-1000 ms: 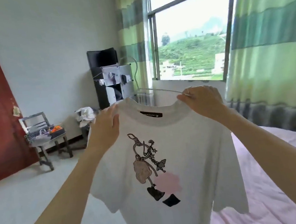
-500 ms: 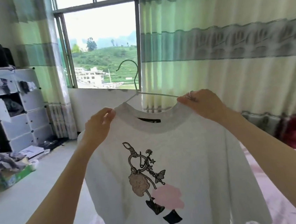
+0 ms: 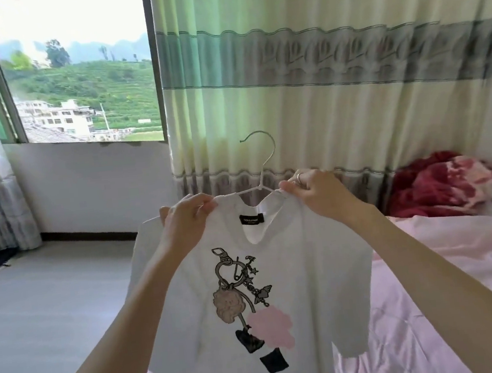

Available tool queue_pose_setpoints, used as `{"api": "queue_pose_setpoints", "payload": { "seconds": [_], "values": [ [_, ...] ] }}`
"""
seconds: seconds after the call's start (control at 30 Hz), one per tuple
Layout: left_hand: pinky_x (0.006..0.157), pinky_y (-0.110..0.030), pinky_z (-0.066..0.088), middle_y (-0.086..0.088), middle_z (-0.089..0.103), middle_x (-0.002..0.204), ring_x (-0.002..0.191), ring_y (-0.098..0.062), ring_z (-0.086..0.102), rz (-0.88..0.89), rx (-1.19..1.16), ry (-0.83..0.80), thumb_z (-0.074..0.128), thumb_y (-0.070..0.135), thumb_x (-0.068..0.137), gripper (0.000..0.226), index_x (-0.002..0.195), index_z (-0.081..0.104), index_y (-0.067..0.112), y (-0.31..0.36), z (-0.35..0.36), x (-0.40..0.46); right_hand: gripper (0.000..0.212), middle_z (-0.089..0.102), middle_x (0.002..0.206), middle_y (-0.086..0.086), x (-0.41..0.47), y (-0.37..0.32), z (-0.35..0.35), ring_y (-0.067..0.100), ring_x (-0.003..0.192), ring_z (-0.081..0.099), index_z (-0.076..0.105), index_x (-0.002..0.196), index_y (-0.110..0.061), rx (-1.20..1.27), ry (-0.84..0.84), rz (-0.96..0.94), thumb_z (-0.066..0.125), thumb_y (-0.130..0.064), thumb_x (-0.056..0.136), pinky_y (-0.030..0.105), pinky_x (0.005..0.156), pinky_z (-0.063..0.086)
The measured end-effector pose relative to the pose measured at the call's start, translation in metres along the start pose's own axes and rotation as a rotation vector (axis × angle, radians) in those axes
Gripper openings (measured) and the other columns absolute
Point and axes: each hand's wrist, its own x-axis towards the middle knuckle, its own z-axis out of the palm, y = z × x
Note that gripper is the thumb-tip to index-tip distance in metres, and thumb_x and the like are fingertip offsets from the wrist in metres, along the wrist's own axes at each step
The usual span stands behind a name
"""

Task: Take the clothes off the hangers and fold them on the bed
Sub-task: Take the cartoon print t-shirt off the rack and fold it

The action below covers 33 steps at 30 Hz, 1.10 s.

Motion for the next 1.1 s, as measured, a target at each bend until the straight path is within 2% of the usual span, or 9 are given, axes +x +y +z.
{"api": "queue_pose_setpoints", "payload": {
  "seconds": [0.1, 0.27, 0.4, 0.5, 0.6, 0.7, 0.83, 0.97, 1.1],
  "values": [
    [0.082, -0.027, 0.019, 0.013, 0.059, 0.081, 0.081, -0.009, 0.052, 0.006, -0.060, -0.066, 0.060, 0.027, 0.090, 0.015, 0.091, 0.073, 0.021, -0.006, 0.024, 0.001, 0.046, 0.037, 0.050, -0.010, -0.006, 0.015, 0.011, 0.006, 0.049, 0.038, 0.041, 0.053, -0.024, -0.064, -0.174, 0.083, 0.050, -0.042, 0.094, 0.023, 0.054, 0.030],
    [0.092, -0.033, 0.031, 0.016, 0.051, 0.066, 0.071, -0.001, 0.049, 0.077, -0.140, -0.169, 0.063, 0.018, 0.088, 0.012, 0.090, 0.075, 0.017, 0.006, 0.056, -0.003, 0.037, 0.052, 0.053, -0.011, -0.007, 0.026, 0.023, -0.003, 0.043, 0.046, 0.056, 0.060, -0.015, 0.334, -0.097, 0.170, 0.056, -0.029, 0.093, 0.009, 0.053, 0.035],
    [0.072, -0.015, 0.032, 0.009, 0.051, 0.069, 0.068, 0.001, 0.050, 0.002, -0.246, -0.245, 0.063, 0.012, 0.088, 0.012, 0.090, 0.074, 0.018, 0.014, 0.062, -0.002, 0.035, 0.060, 0.067, 0.001, -0.005, 0.037, 0.033, 0.017, 0.066, 0.049, 0.058, 0.065, -0.014, 0.464, -0.086, 0.214, 0.050, -0.025, 0.097, 0.032, 0.069, 0.043],
    [0.066, -0.007, 0.033, 0.009, 0.055, 0.075, 0.071, -0.006, 0.049, 0.002, -0.163, -0.249, 0.061, 0.010, 0.089, 0.012, 0.086, 0.073, 0.011, 0.016, 0.070, -0.002, 0.037, 0.051, 0.061, 0.002, -0.008, 0.046, 0.040, 0.020, 0.058, 0.040, 0.059, 0.065, -0.014, 0.475, -0.148, 0.202, 0.048, -0.025, 0.098, 0.033, 0.059, 0.035],
    [0.056, -0.019, 0.033, 0.000, 0.051, 0.069, 0.063, -0.013, 0.042, -0.185, -0.242, -0.106, 0.049, 0.008, 0.094, 0.025, 0.073, 0.063, 0.008, 0.009, 0.078, -0.004, 0.040, 0.040, 0.040, -0.013, -0.015, 0.058, 0.043, 0.010, 0.041, 0.029, 0.063, 0.068, -0.001, 0.444, -0.182, 0.189, 0.050, -0.024, 0.097, 0.027, 0.049, 0.025],
    [0.054, -0.027, 0.024, 0.001, 0.033, 0.063, 0.060, -0.013, 0.029, -0.407, -0.493, 0.006, 0.037, 0.015, 0.098, 0.036, 0.062, 0.039, 0.015, -0.001, 0.085, -0.007, 0.031, 0.023, 0.030, -0.009, -0.023, 0.070, 0.048, 0.009, 0.032, 0.022, 0.070, 0.071, -0.009, 0.381, -0.222, 0.191, 0.056, -0.024, 0.094, 0.018, 0.042, 0.018],
    [0.071, -0.033, 0.035, 0.002, 0.046, 0.080, 0.076, -0.019, 0.043, -0.357, -0.180, -0.363, 0.049, 0.066, 0.078, 0.052, 0.092, 0.043, 0.017, 0.005, 0.090, -0.017, 0.032, 0.023, 0.029, -0.006, -0.023, 0.070, 0.058, 0.010, 0.031, 0.025, 0.071, 0.075, -0.007, 0.352, -0.227, 0.174, 0.055, -0.026, 0.095, 0.019, 0.042, 0.021],
    [0.095, -0.043, 0.040, 0.001, 0.048, 0.099, 0.102, -0.023, 0.047, -0.319, 0.120, -0.391, 0.074, 0.046, 0.073, 0.058, 0.108, 0.042, 0.013, -0.005, 0.101, -0.021, 0.039, 0.040, 0.033, -0.011, -0.022, 0.078, 0.068, 0.004, 0.042, 0.043, 0.062, 0.059, -0.017, 0.285, -0.232, 0.163, 0.052, -0.027, 0.096, 0.020, 0.057, 0.035],
    [0.067, -0.028, 0.038, -0.003, 0.057, 0.088, 0.087, -0.025, 0.049, -0.231, 0.076, -0.428, 0.075, 0.022, 0.078, 0.037, 0.078, 0.038, 0.021, -0.024, 0.096, -0.021, 0.040, 0.052, 0.041, -0.013, -0.027, 0.087, 0.079, -0.003, 0.050, 0.052, 0.059, 0.058, -0.020, 0.295, -0.271, 0.171, 0.049, -0.024, 0.096, 0.017, 0.061, 0.038]
  ]
}}
